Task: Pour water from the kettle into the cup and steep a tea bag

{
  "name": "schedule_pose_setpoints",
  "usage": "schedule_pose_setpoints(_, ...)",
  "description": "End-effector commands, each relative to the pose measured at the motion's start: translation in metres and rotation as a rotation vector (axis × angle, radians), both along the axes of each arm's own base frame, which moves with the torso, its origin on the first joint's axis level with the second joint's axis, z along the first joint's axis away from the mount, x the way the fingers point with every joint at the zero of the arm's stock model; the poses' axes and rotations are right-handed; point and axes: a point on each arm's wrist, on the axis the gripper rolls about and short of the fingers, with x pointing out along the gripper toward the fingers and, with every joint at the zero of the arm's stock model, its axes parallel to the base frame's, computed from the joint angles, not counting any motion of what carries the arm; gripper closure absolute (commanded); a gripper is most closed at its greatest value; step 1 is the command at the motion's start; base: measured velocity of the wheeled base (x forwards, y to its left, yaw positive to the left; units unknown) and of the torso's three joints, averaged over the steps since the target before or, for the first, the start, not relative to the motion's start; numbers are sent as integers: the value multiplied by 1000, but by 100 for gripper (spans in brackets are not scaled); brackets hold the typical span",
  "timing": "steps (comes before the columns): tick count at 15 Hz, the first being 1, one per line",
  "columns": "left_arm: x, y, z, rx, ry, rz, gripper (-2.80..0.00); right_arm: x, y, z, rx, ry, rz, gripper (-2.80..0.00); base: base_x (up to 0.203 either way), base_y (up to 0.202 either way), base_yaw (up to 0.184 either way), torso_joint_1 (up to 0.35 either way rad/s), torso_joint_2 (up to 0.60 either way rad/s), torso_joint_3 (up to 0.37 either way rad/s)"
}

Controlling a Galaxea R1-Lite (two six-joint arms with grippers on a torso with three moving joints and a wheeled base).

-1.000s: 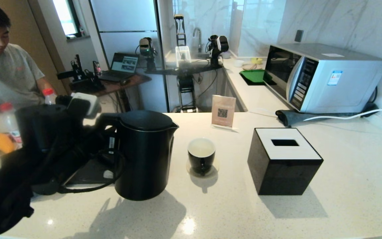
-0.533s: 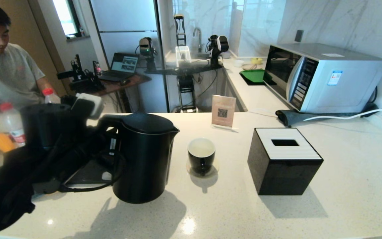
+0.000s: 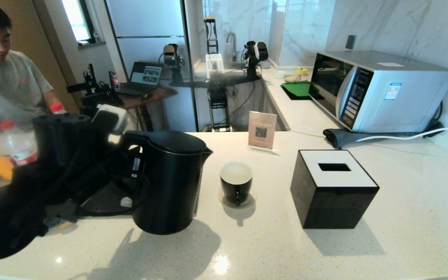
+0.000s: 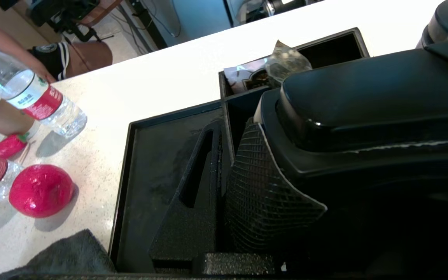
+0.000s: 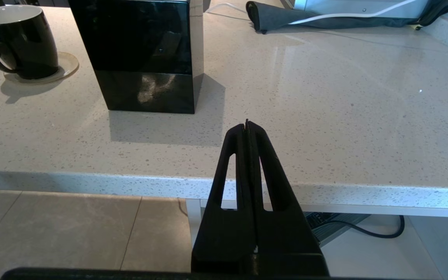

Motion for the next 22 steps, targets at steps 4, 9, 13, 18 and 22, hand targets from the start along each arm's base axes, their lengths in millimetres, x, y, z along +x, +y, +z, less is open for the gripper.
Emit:
schedule_pose_setpoints(4,10,-10,0,12,-5,-23,0,0,0,0,-1,1,-1,0,0,0,0,0,0,0)
schedule_pose_setpoints(9,12,-18,-1,33,13,-49,0,0,0,0,-1,1,2,0,0,0,0,0,0,0)
schedule_pose_setpoints(13,14,-20,2,47,48,-53,0,0,0,0,-1,1,2,0,0,0,0,0,0,0)
schedule_pose_setpoints(18,16,-21,4,71,75,-58,0,0,0,0,-1,1,-1,0,0,0,0,0,0,0)
schedule_pose_setpoints(22,19,-22,6,87,76,-58,0,0,0,0,-1,1,-1,0,0,0,0,0,0,0)
